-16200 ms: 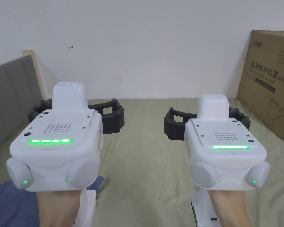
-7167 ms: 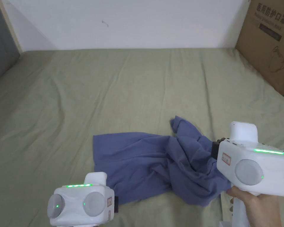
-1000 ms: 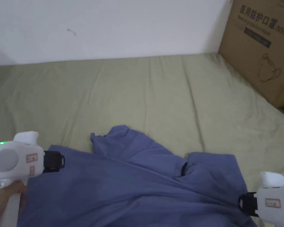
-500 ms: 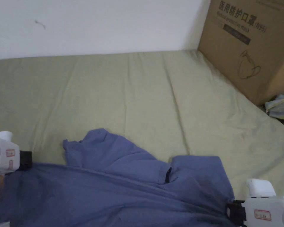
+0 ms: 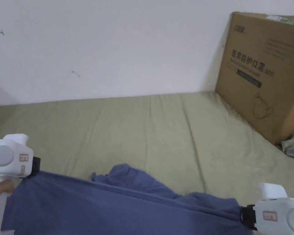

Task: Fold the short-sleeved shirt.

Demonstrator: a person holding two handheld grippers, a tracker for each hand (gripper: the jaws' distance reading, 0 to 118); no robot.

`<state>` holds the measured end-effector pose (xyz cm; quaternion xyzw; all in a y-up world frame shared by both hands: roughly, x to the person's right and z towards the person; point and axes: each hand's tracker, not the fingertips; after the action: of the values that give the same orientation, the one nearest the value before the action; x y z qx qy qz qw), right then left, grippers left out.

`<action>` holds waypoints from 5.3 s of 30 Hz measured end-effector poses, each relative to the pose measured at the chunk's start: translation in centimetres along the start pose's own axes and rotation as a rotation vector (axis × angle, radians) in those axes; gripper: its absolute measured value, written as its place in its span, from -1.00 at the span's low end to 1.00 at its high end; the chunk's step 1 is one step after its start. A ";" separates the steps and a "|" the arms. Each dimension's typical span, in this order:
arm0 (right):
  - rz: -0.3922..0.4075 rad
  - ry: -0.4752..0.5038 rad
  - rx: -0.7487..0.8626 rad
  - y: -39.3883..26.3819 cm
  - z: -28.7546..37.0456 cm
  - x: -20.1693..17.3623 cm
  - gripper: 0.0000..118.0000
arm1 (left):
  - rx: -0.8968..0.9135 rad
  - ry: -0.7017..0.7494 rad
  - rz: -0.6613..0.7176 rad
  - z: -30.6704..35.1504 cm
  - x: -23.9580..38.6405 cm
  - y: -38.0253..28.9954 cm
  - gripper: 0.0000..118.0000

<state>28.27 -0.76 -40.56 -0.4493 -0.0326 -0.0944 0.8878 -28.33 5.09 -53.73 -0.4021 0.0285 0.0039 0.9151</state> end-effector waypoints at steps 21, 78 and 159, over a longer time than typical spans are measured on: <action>0.126 0.064 0.509 26.3 20.3 -17.1 -0.88 | 0.444 0.179 0.077 26.4 -9.2 14.2 -0.99; 0.076 -0.028 -0.082 18.6 -15.5 -12.4 -0.88 | -0.075 0.218 0.092 -7.7 -6.0 -0.3 -0.99; 0.141 0.063 -0.088 -17.1 6.4 -3.4 -0.99 | -0.163 0.004 0.253 12.2 -5.9 -32.4 -0.94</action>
<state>21.76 -5.08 -23.67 -0.4859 0.0311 -0.0469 0.8722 -32.64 -7.79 -21.33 -0.4682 0.0806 0.1207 0.8716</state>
